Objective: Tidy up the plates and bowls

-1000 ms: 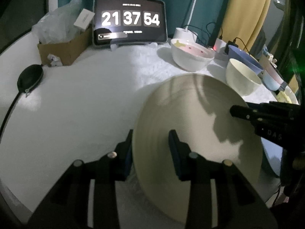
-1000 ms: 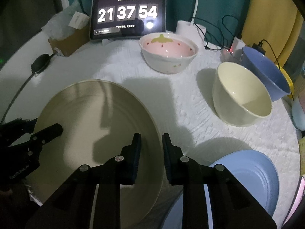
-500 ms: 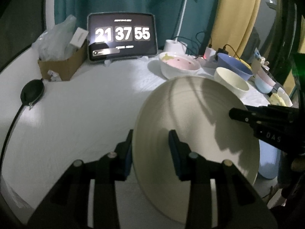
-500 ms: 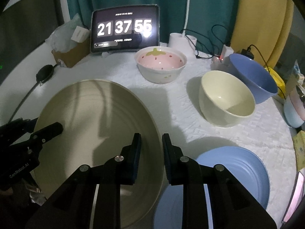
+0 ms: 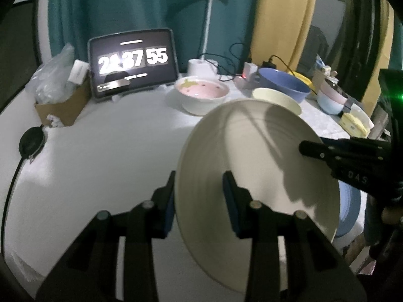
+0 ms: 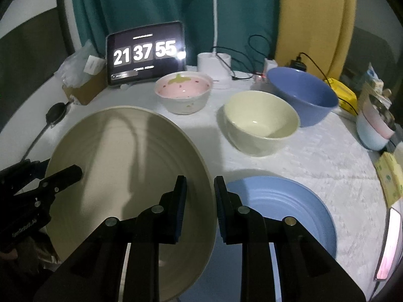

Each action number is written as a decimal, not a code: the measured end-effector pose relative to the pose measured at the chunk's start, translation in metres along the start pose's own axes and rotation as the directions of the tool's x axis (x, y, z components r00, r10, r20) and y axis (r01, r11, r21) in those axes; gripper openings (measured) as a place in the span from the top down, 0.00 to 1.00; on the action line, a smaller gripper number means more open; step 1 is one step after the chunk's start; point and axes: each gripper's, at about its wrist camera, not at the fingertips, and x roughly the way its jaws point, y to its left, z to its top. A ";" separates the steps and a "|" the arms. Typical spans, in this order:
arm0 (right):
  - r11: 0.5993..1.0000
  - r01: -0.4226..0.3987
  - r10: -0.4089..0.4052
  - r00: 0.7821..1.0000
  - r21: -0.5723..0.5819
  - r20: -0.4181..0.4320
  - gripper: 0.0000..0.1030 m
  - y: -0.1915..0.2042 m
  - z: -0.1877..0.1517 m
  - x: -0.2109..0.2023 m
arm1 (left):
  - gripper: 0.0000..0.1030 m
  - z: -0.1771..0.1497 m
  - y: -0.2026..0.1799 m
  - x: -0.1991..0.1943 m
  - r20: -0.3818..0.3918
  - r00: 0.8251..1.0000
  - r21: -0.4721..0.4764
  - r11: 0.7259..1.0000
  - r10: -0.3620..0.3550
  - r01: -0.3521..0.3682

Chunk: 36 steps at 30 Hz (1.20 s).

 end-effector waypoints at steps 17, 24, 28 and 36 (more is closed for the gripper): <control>0.991 0.030 -0.033 0.999 0.131 0.015 0.75 -0.079 -0.026 -0.014 | 0.65 0.011 -0.076 0.023 -0.054 0.997 0.123 0.990 -0.056 0.062; 0.984 0.056 -0.058 0.998 0.171 0.004 0.75 -0.104 -0.037 -0.016 | 0.65 0.010 -0.101 0.037 -0.089 0.993 0.159 0.983 -0.084 0.097; 0.979 0.076 -0.076 0.997 0.190 -0.007 0.74 -0.117 -0.043 -0.015 | 0.65 0.009 -0.115 0.044 -0.105 0.990 0.178 0.977 -0.099 0.116; 0.972 0.105 -0.104 0.994 0.213 -0.013 0.74 -0.135 -0.052 -0.016 | 0.65 0.009 -0.133 0.057 -0.132 0.985 0.199 0.971 -0.111 0.136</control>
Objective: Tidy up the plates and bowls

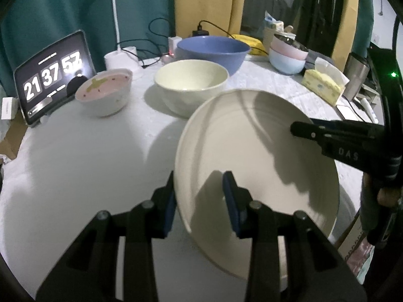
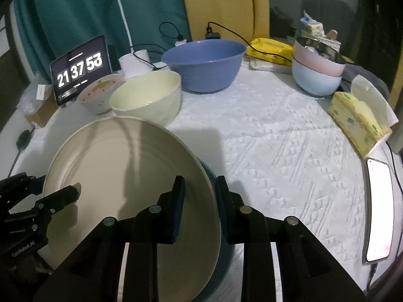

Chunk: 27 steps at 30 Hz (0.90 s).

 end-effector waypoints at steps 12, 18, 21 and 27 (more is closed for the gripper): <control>1.000 0.024 -0.023 1.000 0.006 -0.012 0.74 -0.007 -0.005 0.003 | 0.56 -0.004 0.001 0.018 -0.058 0.998 -0.027 1.000 0.006 -0.007; 0.999 0.040 -0.040 0.999 0.028 -0.024 0.74 -0.011 -0.008 0.002 | 0.51 -0.005 0.010 0.011 -0.032 0.999 -0.054 0.998 0.012 -0.013; 0.998 0.042 -0.042 0.999 0.040 -0.019 0.70 -0.014 -0.009 0.000 | 0.50 -0.005 0.017 0.007 -0.019 1.000 -0.087 0.996 0.015 -0.017; 0.997 0.036 -0.034 0.999 0.067 -0.022 0.56 -0.019 -0.013 -0.003 | 0.49 -0.009 0.025 0.006 -0.024 1.000 -0.130 0.991 0.015 -0.018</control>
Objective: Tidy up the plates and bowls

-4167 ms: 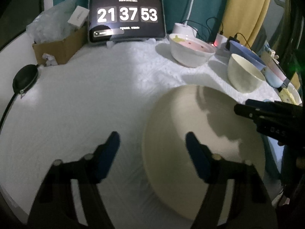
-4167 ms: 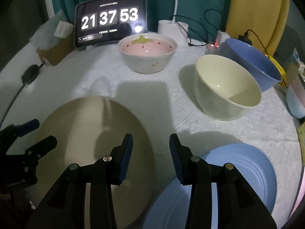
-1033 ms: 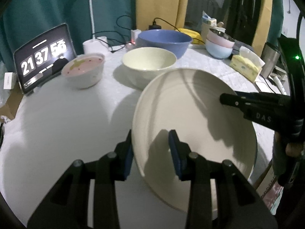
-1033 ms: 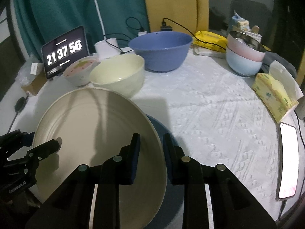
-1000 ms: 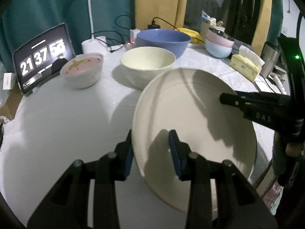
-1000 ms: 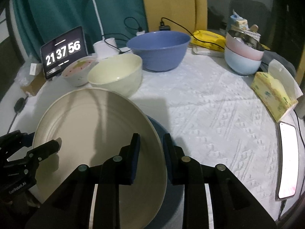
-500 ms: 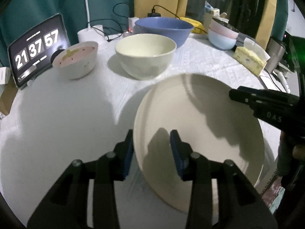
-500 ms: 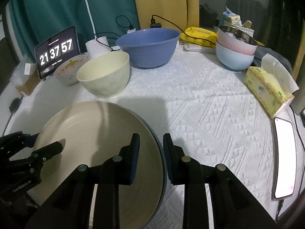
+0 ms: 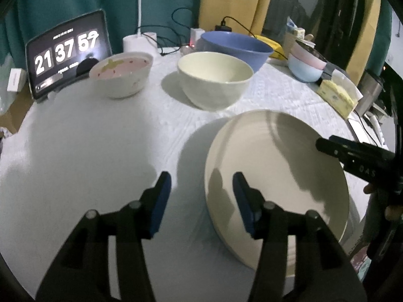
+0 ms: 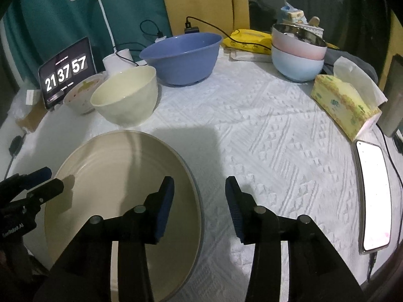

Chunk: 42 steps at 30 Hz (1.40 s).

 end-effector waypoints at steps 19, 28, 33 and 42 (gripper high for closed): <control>0.995 -0.088 0.091 0.995 0.056 -0.044 0.56 -0.001 -0.021 0.007 | 0.49 -0.009 0.001 0.021 -0.070 0.993 -0.075 0.993 -0.096 0.091; 0.989 -0.124 0.128 0.991 0.084 -0.044 0.55 0.003 -0.019 0.010 | 0.49 -0.009 -0.008 0.025 -0.074 0.983 -0.043 0.986 -0.167 0.164; 0.989 -0.112 0.116 0.993 0.096 -0.035 0.54 0.005 -0.020 0.010 | 0.49 -0.009 -0.009 0.023 -0.067 0.984 -0.036 0.986 -0.166 0.164; 0.990 -0.097 0.101 0.994 0.100 -0.032 0.55 0.009 -0.017 0.010 | 0.49 -0.011 -0.007 0.022 -0.063 0.983 -0.014 0.985 -0.170 0.170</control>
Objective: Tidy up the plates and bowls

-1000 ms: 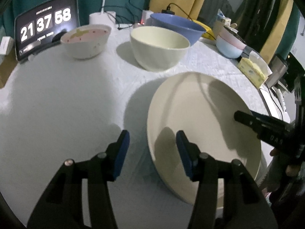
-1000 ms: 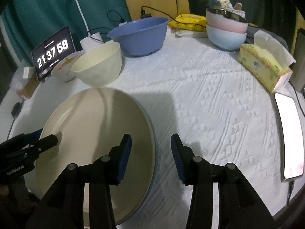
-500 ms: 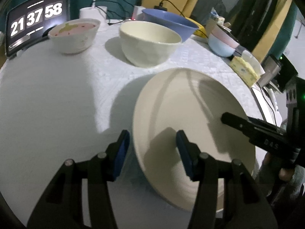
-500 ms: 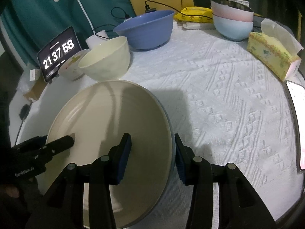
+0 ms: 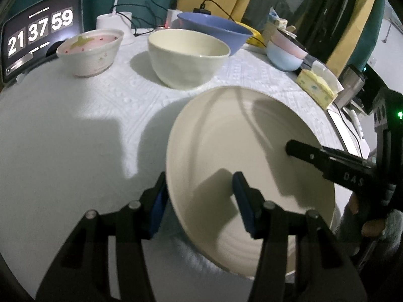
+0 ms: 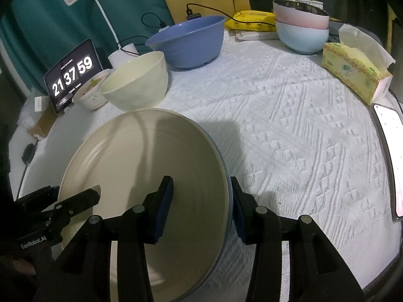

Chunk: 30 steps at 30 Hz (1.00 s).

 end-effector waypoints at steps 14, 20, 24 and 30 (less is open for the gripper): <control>0.997 -0.009 0.009 1.000 -0.070 0.000 0.55 0.038 0.016 0.009 | 0.50 -0.002 0.036 -0.015 0.040 0.999 -0.068 0.997 0.030 -0.027; 0.993 -0.034 0.032 0.999 -0.116 -0.018 0.55 0.061 0.025 0.017 | 0.50 -0.005 0.056 -0.025 0.060 0.996 -0.116 0.992 0.059 -0.052; 0.988 -0.052 0.048 0.998 -0.146 -0.029 0.55 0.077 0.032 0.024 | 0.50 -0.007 0.072 -0.031 0.072 0.995 -0.143 0.988 0.076 -0.066; 0.978 -0.066 0.058 0.997 -0.199 -0.044 0.55 0.103 0.039 0.036 | 0.50 -0.010 0.095 -0.038 0.088 0.992 -0.191 0.979 0.090 -0.072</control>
